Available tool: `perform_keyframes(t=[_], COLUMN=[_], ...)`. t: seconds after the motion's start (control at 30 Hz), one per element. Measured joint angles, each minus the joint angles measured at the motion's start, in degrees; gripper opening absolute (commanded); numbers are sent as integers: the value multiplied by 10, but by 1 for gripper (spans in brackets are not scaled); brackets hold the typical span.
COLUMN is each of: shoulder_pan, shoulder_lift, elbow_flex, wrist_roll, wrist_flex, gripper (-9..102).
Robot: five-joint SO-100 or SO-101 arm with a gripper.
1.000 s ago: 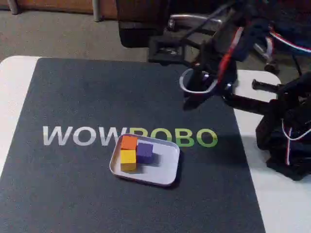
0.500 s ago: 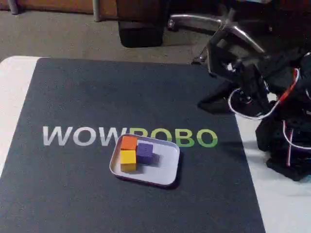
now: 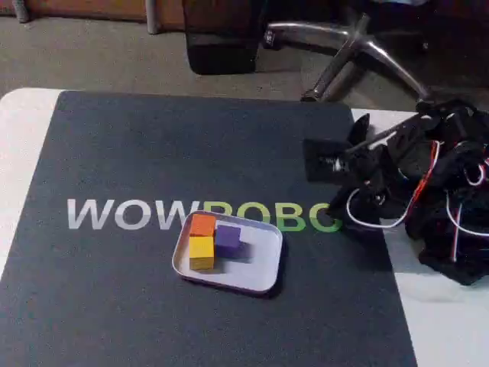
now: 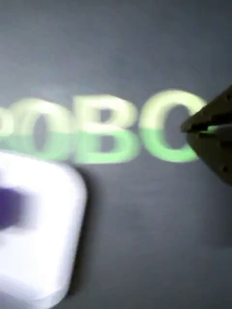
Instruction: Move blocks one by one until all three blocks are in the tray.
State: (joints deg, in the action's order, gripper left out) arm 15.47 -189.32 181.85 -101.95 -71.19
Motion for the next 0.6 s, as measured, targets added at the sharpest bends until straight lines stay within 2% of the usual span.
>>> perform_keyframes(t=[0.1, 0.6], shoulder_pan=[6, 35], shoulder_lift=[-2, -2], elbow_flex=[0, 0], wrist_roll=[-2, -3], wrist_flex=[-22, -23], gripper=[-8, -8])
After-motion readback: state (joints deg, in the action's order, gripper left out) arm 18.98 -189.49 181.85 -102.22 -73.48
